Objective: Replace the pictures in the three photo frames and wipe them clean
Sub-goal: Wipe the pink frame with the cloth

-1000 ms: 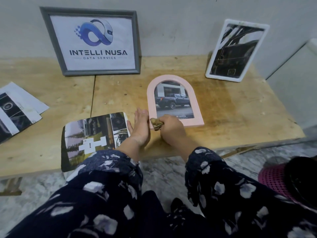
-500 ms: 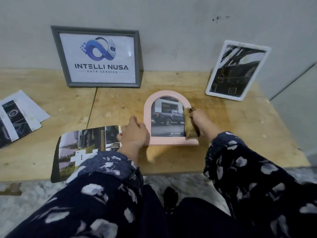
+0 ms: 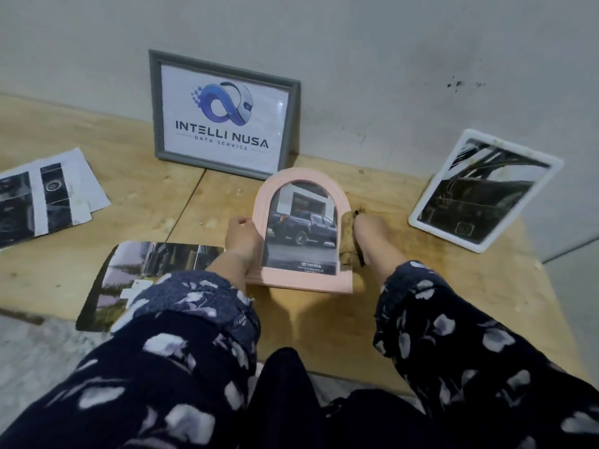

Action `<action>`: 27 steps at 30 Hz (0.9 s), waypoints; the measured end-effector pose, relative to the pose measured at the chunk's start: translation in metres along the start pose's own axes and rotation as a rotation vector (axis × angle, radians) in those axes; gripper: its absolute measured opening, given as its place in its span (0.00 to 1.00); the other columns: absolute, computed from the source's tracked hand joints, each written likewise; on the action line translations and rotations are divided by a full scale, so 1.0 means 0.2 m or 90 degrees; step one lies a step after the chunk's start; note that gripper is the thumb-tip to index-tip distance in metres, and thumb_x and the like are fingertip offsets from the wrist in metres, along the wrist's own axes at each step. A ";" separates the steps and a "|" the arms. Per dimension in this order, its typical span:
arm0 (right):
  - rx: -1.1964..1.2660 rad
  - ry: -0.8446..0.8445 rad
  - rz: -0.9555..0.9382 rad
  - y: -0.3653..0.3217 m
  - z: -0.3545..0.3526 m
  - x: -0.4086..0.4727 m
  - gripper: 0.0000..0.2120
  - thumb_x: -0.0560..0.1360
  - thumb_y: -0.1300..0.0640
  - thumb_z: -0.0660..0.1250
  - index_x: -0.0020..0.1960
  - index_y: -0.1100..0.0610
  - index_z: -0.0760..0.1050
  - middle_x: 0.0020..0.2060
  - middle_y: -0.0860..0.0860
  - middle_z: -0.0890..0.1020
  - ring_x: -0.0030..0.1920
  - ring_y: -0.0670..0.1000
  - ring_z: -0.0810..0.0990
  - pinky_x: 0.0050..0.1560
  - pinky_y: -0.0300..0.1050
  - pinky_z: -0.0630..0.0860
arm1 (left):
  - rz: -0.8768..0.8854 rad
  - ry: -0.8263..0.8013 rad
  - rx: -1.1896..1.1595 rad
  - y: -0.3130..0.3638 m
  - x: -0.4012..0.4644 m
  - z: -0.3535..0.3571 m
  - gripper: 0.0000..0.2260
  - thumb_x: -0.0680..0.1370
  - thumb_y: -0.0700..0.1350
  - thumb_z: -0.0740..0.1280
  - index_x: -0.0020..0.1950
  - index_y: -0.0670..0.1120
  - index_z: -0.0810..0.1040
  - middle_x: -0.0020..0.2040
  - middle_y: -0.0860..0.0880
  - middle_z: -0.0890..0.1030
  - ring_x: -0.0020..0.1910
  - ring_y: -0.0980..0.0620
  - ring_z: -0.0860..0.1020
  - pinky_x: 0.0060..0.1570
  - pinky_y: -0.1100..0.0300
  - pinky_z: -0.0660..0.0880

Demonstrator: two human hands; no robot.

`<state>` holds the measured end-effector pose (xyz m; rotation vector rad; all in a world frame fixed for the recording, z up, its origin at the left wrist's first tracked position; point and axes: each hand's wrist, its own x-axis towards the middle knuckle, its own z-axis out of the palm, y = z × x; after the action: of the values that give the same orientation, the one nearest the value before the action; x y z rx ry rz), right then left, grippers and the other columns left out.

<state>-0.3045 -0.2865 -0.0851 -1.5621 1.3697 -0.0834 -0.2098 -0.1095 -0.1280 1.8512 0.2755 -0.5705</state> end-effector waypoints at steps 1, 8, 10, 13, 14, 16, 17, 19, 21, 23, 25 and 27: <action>-0.007 -0.021 -0.024 -0.05 0.04 0.00 0.11 0.79 0.57 0.55 0.46 0.60 0.74 0.41 0.55 0.76 0.40 0.55 0.75 0.44 0.48 0.74 | 0.013 0.018 0.001 0.01 0.03 -0.05 0.16 0.82 0.43 0.53 0.68 0.43 0.69 0.61 0.42 0.75 0.61 0.41 0.73 0.61 0.51 0.70; -0.131 -0.143 -0.184 -0.40 0.45 -0.12 0.08 0.77 0.60 0.57 0.47 0.59 0.75 0.37 0.54 0.77 0.42 0.57 0.77 0.43 0.46 0.73 | 0.037 0.206 -0.074 0.06 0.16 -0.54 0.15 0.82 0.41 0.53 0.58 0.35 0.75 0.52 0.36 0.77 0.47 0.43 0.74 0.50 0.53 0.71; -0.164 -0.177 -0.229 -0.48 0.58 -0.17 0.09 0.77 0.61 0.56 0.48 0.59 0.75 0.41 0.55 0.78 0.45 0.57 0.78 0.45 0.46 0.74 | 0.037 0.257 -0.075 0.06 0.19 -0.71 0.15 0.82 0.42 0.53 0.58 0.37 0.76 0.53 0.40 0.78 0.52 0.42 0.76 0.57 0.52 0.73; -0.227 -0.215 -0.286 -0.56 0.80 -0.24 0.13 0.77 0.61 0.55 0.55 0.60 0.76 0.50 0.58 0.80 0.50 0.59 0.78 0.51 0.47 0.76 | 0.023 0.324 -0.107 0.06 0.23 -0.96 0.16 0.83 0.43 0.52 0.63 0.39 0.74 0.60 0.43 0.77 0.58 0.43 0.75 0.63 0.52 0.70; -0.250 -0.225 -0.299 -0.59 0.88 -0.26 0.14 0.77 0.61 0.56 0.58 0.61 0.76 0.53 0.58 0.79 0.52 0.59 0.78 0.53 0.47 0.76 | 0.021 0.348 -0.112 0.05 0.25 -1.05 0.16 0.83 0.43 0.52 0.65 0.38 0.73 0.61 0.44 0.77 0.59 0.43 0.74 0.62 0.53 0.69; -0.315 -0.244 -0.346 -0.62 1.00 -0.29 0.13 0.76 0.62 0.56 0.56 0.61 0.76 0.52 0.59 0.79 0.51 0.59 0.78 0.51 0.47 0.75 | 0.020 0.383 -0.122 0.05 0.28 -1.20 0.17 0.83 0.43 0.52 0.66 0.38 0.72 0.63 0.41 0.76 0.61 0.41 0.73 0.64 0.51 0.69; -0.348 -0.247 -0.375 -0.64 1.06 -0.30 0.11 0.76 0.62 0.57 0.54 0.60 0.76 0.52 0.59 0.79 0.49 0.58 0.78 0.49 0.46 0.75 | 0.023 0.402 -0.123 0.05 0.30 -1.28 0.17 0.83 0.43 0.52 0.66 0.38 0.72 0.64 0.40 0.76 0.62 0.40 0.73 0.64 0.51 0.68; -0.400 -0.233 -0.436 -0.68 1.22 -0.32 0.12 0.75 0.62 0.60 0.56 0.59 0.76 0.54 0.57 0.79 0.51 0.58 0.78 0.50 0.45 0.75 | 0.032 0.431 -0.124 0.07 0.34 -1.43 0.17 0.83 0.43 0.51 0.67 0.38 0.72 0.64 0.41 0.75 0.63 0.40 0.72 0.62 0.54 0.68; -0.476 -0.242 -0.495 -0.67 1.36 -0.33 0.15 0.74 0.58 0.62 0.60 0.56 0.76 0.58 0.57 0.76 0.55 0.59 0.77 0.57 0.49 0.75 | 0.032 0.448 -0.132 0.08 0.38 -1.56 0.17 0.84 0.43 0.51 0.68 0.39 0.71 0.67 0.42 0.74 0.64 0.41 0.71 0.63 0.55 0.66; -0.606 -0.276 -0.529 -0.61 1.43 -0.36 0.18 0.77 0.50 0.59 0.63 0.55 0.74 0.61 0.56 0.72 0.59 0.60 0.74 0.60 0.52 0.73 | 0.040 0.451 -0.133 0.09 0.41 -1.63 0.18 0.83 0.43 0.51 0.69 0.39 0.71 0.68 0.41 0.73 0.65 0.40 0.71 0.68 0.52 0.67; -0.706 -0.273 -0.553 -0.55 1.53 -0.39 0.22 0.78 0.45 0.56 0.67 0.55 0.70 0.62 0.56 0.70 0.62 0.60 0.70 0.61 0.52 0.70 | 0.045 0.446 -0.128 0.10 0.46 -1.72 0.18 0.83 0.43 0.51 0.68 0.38 0.72 0.66 0.39 0.74 0.65 0.39 0.72 0.68 0.47 0.67; -0.728 -0.235 -0.569 -0.51 1.56 -0.41 0.22 0.80 0.45 0.53 0.69 0.54 0.67 0.64 0.56 0.70 0.64 0.60 0.68 0.62 0.53 0.68 | 0.048 0.434 -0.128 0.11 0.50 -1.76 0.18 0.82 0.43 0.51 0.66 0.39 0.73 0.64 0.39 0.76 0.63 0.39 0.73 0.67 0.46 0.68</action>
<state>-0.0671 -0.0474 -0.1218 -2.8543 0.2518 0.5061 -0.0273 0.2031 -0.0702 1.7964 0.6827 0.1578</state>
